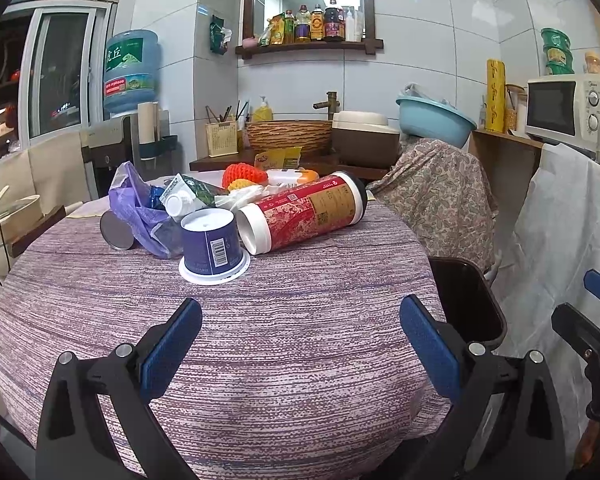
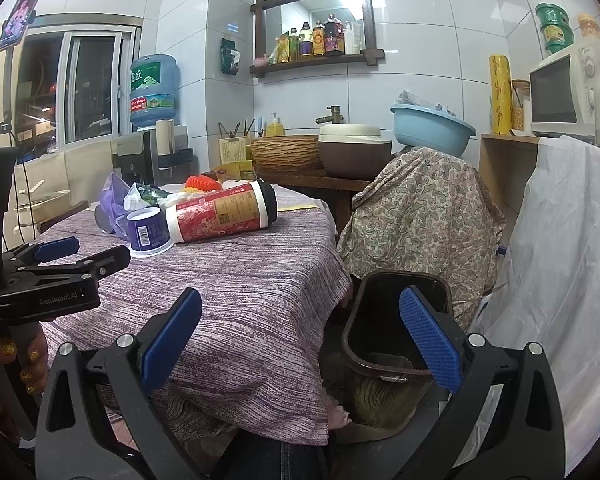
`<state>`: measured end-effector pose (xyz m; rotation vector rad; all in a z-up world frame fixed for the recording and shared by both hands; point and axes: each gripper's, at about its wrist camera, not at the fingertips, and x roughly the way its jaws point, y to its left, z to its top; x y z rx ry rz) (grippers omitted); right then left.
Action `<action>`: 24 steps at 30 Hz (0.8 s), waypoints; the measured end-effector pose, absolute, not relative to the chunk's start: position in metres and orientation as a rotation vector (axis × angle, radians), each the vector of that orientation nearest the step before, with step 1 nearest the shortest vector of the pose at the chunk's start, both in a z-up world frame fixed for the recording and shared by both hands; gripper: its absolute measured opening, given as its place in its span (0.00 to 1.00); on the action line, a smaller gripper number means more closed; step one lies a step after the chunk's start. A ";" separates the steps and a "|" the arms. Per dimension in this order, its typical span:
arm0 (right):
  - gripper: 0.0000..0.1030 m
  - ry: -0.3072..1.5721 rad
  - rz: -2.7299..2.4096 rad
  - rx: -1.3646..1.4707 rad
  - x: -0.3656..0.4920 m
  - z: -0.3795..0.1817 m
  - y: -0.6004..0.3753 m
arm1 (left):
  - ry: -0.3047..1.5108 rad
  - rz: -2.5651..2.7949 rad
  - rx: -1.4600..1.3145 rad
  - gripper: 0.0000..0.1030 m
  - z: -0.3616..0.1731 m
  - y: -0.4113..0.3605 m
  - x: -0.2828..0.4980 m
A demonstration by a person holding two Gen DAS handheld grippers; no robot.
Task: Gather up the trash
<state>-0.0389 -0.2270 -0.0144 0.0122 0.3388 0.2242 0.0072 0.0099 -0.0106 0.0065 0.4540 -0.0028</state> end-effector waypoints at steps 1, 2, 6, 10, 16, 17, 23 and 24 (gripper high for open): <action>0.95 0.340 0.225 0.012 -0.039 -0.015 -0.227 | 0.455 -0.002 0.007 0.95 -0.011 0.010 0.007; 0.95 0.341 0.226 0.011 -0.038 -0.015 -0.227 | 0.456 -0.001 0.006 0.95 -0.011 0.010 0.008; 0.95 0.348 0.230 0.009 -0.036 -0.016 -0.226 | 0.466 0.001 0.007 0.95 -0.011 0.011 0.010; 0.95 0.378 0.254 0.003 -0.028 -0.020 -0.222 | 0.490 0.007 0.004 0.95 -0.014 0.016 0.014; 0.95 0.422 0.331 -0.047 -0.009 -0.024 -0.202 | 0.528 0.048 -0.007 0.95 -0.016 0.038 0.022; 0.95 0.432 0.351 -0.060 -0.003 -0.025 -0.196 | 0.539 0.058 -0.007 0.95 -0.015 0.044 0.025; 0.95 0.486 0.455 -0.106 0.028 -0.030 -0.162 | 0.596 0.053 -0.014 0.95 -0.008 0.078 0.051; 0.95 0.491 0.465 -0.112 0.033 -0.030 -0.158 | 0.596 0.052 -0.012 0.95 -0.006 0.082 0.056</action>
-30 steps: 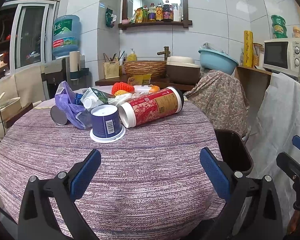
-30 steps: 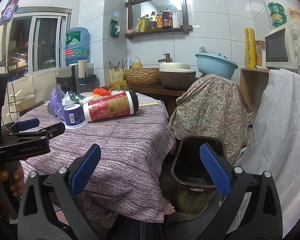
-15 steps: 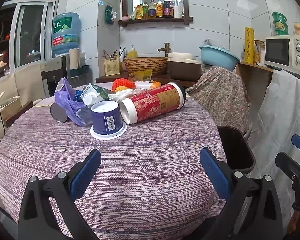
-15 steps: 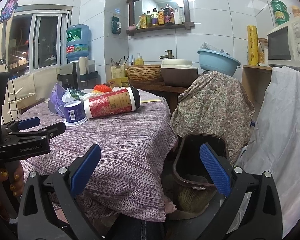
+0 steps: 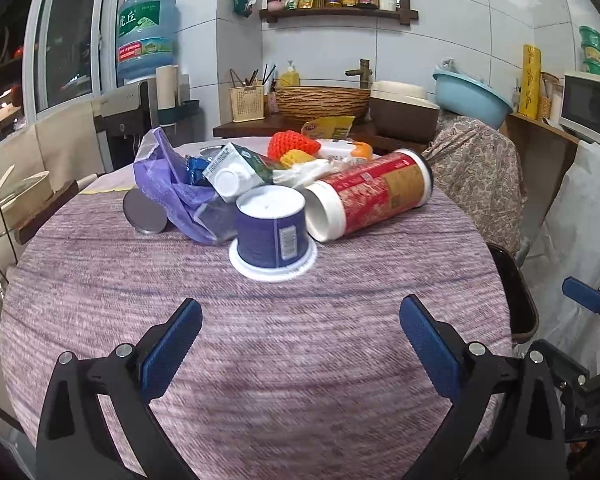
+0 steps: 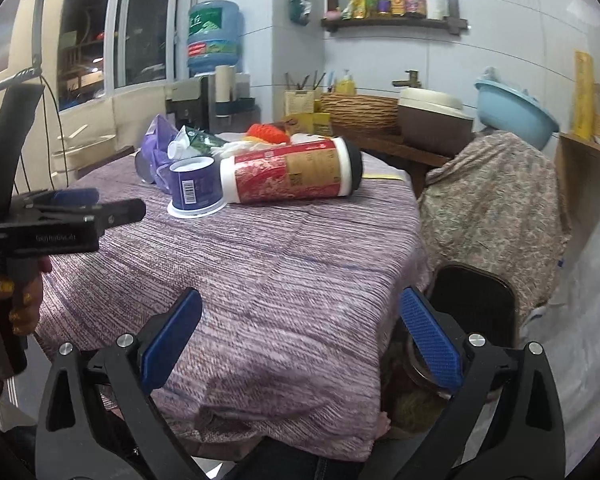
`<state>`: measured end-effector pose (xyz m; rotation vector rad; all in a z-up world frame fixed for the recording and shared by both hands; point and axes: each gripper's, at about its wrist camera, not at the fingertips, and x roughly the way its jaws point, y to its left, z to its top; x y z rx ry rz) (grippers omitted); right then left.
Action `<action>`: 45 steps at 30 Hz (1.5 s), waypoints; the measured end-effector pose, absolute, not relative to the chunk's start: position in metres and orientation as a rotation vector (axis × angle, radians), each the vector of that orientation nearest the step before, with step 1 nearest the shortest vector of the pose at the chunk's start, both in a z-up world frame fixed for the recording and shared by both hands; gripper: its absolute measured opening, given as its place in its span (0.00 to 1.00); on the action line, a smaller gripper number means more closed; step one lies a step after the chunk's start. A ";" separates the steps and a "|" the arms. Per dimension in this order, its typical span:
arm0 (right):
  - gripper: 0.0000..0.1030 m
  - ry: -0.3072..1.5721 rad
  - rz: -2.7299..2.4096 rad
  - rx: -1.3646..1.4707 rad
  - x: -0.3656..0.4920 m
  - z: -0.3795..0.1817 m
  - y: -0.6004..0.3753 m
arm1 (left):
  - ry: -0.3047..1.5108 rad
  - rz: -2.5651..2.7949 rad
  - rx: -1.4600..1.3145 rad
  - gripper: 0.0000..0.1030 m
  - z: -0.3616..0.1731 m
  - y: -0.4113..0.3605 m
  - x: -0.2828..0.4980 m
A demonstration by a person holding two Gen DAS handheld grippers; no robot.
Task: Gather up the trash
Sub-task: 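Reach the left gripper to the blue yogurt cup and close on it, then grasp the white-green milk carton with the right gripper while the left holds the yogurt cup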
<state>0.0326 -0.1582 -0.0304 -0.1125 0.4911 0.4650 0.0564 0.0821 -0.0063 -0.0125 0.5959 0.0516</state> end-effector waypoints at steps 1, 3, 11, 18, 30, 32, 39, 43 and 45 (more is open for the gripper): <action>0.95 0.497 0.474 -0.118 0.039 -0.030 -0.154 | 0.596 0.048 -0.012 0.95 -0.005 0.085 0.060; 0.95 0.498 0.486 -0.110 0.047 -0.029 -0.150 | 0.604 0.029 -0.020 0.95 -0.002 0.093 0.074; 0.95 0.499 0.500 -0.111 0.071 -0.023 -0.148 | 0.712 -0.007 0.033 0.87 -0.008 0.103 0.136; 0.95 0.540 0.509 -0.094 0.090 -0.023 -0.152 | 0.774 0.002 0.069 0.83 -0.020 0.107 0.169; 0.95 0.566 0.516 -0.091 0.100 -0.031 -0.150 | 0.762 0.015 0.090 0.70 -0.021 0.108 0.189; 0.95 0.569 0.516 -0.090 0.101 -0.032 -0.150 | 0.763 0.021 0.088 0.67 -0.021 0.109 0.190; 0.95 0.567 0.534 -0.091 0.111 -0.026 -0.145 | 0.760 0.014 0.067 0.66 -0.020 0.112 0.182; 0.95 0.561 0.597 -0.130 0.117 -0.016 -0.127 | 0.762 0.013 0.023 0.66 -0.018 0.122 0.169; 0.95 0.580 0.663 -0.121 0.123 -0.010 -0.115 | 0.758 0.019 0.002 0.66 -0.016 0.126 0.160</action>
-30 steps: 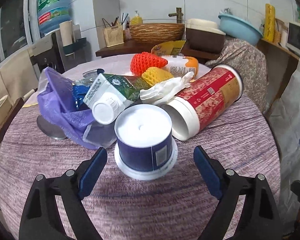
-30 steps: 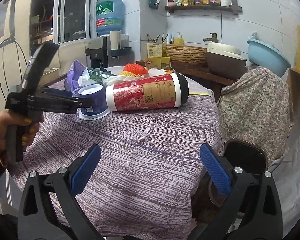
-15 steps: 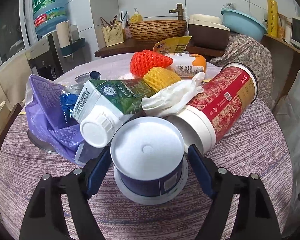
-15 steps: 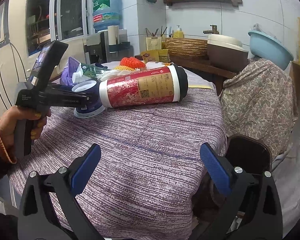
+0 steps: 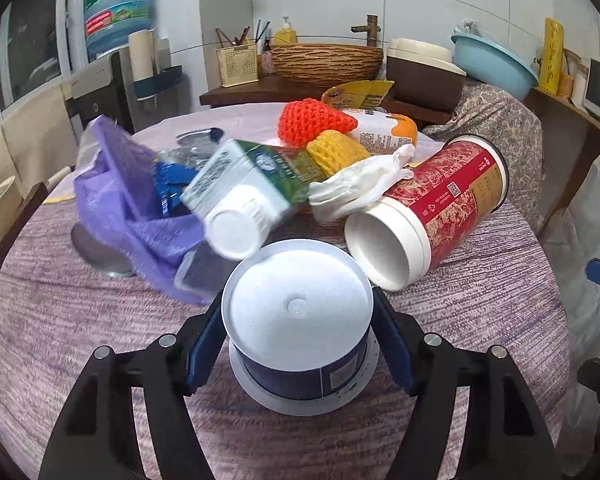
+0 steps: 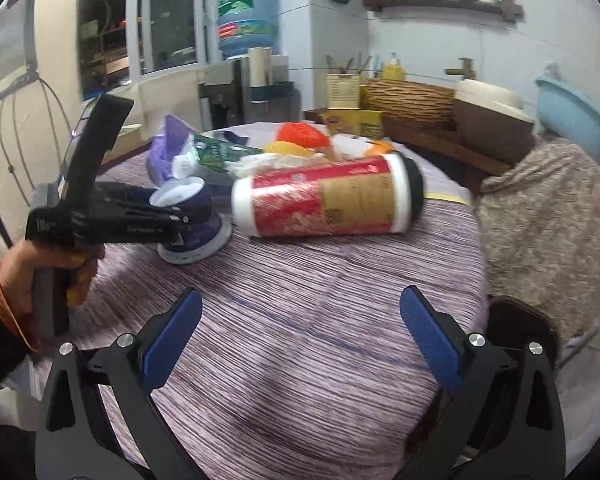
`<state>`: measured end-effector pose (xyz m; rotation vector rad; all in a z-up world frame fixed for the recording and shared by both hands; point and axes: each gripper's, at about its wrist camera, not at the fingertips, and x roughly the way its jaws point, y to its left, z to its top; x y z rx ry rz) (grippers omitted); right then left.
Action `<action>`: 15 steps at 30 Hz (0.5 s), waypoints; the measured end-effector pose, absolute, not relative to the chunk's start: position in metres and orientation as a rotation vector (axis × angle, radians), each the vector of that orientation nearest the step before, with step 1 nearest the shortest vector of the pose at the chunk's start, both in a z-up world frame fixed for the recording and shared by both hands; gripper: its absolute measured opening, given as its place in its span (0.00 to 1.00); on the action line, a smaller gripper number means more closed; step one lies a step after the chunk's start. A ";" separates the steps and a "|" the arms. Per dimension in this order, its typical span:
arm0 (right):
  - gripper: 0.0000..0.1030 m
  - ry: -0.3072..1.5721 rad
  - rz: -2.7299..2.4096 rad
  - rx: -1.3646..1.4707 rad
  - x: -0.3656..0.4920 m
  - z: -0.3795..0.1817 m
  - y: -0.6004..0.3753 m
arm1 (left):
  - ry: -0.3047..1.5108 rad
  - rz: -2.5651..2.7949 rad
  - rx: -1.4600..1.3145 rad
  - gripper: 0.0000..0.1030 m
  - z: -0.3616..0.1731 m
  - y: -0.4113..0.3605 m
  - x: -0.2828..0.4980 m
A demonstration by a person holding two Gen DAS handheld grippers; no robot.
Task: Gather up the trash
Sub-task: 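Grasp the white-green milk carton with the right gripper while the left holds the yogurt cup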
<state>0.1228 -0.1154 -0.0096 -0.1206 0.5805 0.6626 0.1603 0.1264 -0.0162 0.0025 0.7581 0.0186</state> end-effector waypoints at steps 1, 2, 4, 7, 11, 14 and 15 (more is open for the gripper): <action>0.95 0.587 0.693 -0.108 0.125 -0.007 -0.112 | 0.753 0.023 -0.004 0.66 -0.015 0.129 0.155; 0.95 0.589 0.732 -0.099 0.128 -0.003 -0.104 | 0.747 0.033 -0.007 0.66 -0.014 0.133 0.149; 0.95 0.579 0.751 -0.122 0.131 0.002 -0.091 | 0.739 0.048 -0.018 0.66 -0.012 0.139 0.139; 0.95 0.580 0.807 -0.148 0.141 0.012 -0.064 | 0.736 0.071 -0.043 0.66 -0.011 0.152 0.125; 0.95 0.597 0.874 -0.161 0.156 0.021 -0.035 | 0.731 0.101 -0.067 0.66 -0.010 0.168 0.111; 0.95 0.647 0.915 -0.118 0.164 0.022 -0.018 | 0.719 0.124 -0.072 0.66 -0.008 0.176 0.103; 0.95 0.655 0.920 -0.113 0.165 0.021 -0.012 | 0.717 0.127 -0.076 0.66 -0.008 0.178 0.101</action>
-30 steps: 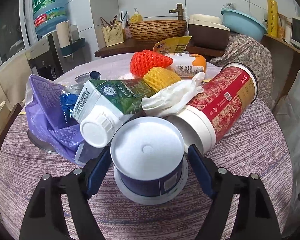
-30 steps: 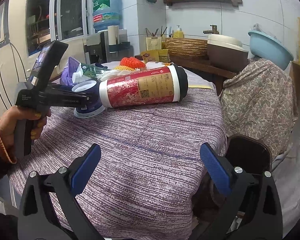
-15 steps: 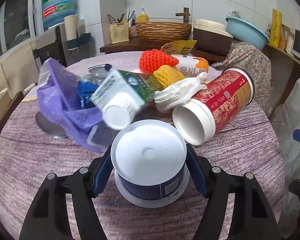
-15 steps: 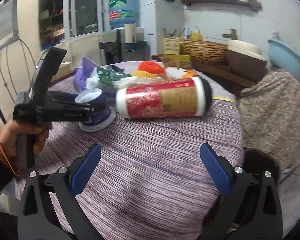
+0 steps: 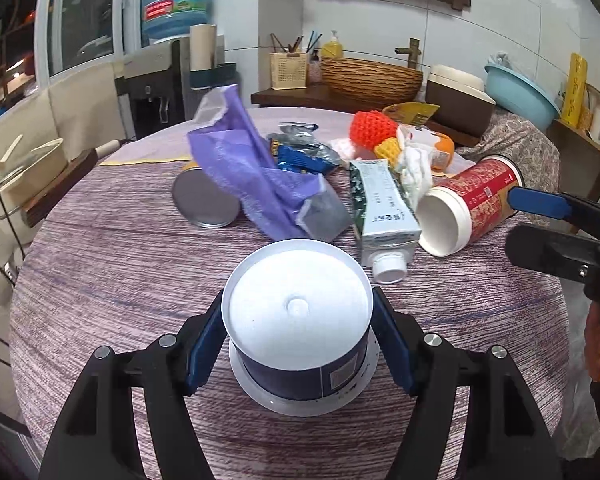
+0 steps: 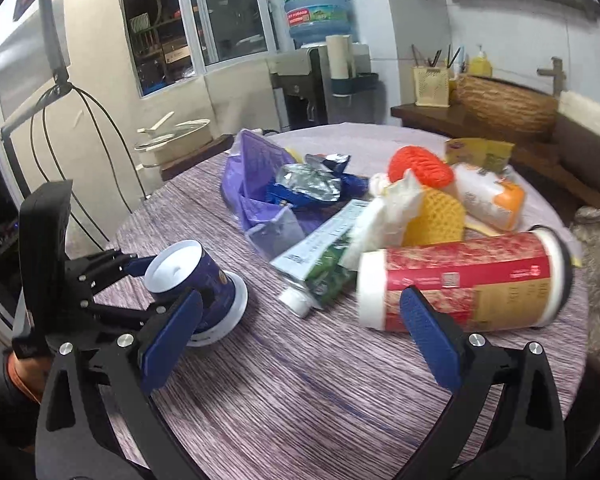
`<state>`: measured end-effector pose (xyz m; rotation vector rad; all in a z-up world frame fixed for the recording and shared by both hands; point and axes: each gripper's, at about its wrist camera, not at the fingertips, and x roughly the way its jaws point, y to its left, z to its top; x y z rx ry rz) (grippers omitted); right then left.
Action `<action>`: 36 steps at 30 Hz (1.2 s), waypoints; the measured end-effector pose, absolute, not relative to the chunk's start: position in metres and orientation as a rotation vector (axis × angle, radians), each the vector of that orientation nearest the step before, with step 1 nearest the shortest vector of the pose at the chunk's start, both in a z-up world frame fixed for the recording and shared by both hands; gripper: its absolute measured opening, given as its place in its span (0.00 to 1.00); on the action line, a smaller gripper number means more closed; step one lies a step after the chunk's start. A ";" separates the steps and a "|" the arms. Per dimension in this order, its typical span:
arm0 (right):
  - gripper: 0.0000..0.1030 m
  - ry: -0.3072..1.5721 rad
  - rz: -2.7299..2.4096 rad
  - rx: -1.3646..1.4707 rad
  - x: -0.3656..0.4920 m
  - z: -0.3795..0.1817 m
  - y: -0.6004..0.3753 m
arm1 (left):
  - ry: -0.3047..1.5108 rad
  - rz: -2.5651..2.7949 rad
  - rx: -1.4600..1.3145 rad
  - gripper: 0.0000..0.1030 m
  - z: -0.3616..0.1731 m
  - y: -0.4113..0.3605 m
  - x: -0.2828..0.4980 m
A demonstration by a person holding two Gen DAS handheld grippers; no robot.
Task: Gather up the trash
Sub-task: 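Grasp the white-green milk carton with the right gripper while the left holds the yogurt cup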
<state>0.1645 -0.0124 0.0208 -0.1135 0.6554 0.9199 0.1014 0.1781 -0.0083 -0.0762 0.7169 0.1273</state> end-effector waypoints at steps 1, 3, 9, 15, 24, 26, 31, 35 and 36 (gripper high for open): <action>0.95 0.657 0.919 -0.120 0.164 0.019 -0.005 | 0.715 0.129 -0.082 0.66 -0.009 0.180 0.100; 0.95 0.662 0.917 -0.132 0.164 0.017 0.005 | 0.716 0.132 -0.096 0.66 -0.009 0.185 0.101; 0.95 0.715 0.872 -0.117 0.168 0.007 0.031 | 0.693 0.157 -0.096 0.66 -0.007 0.197 0.098; 0.86 0.768 0.777 -0.116 0.176 -0.010 0.054 | 0.683 0.191 -0.106 0.66 -0.006 0.221 0.094; 0.77 0.775 0.576 -0.194 0.189 -0.030 0.085 | 0.668 0.188 -0.130 0.66 -0.005 0.239 0.095; 0.77 0.775 0.538 -0.198 0.194 -0.033 0.090 | 0.672 0.177 -0.134 0.66 -0.007 0.240 0.096; 0.62 0.774 0.468 -0.199 0.206 -0.040 0.094 | 0.678 0.156 -0.143 0.66 -0.011 0.239 0.097; 0.54 0.820 0.471 -0.137 0.215 -0.043 0.087 | 0.677 0.145 -0.149 0.66 -0.012 0.240 0.097; 0.53 0.817 0.472 -0.131 0.214 -0.043 0.086 | 0.677 0.143 -0.150 0.66 -0.012 0.240 0.097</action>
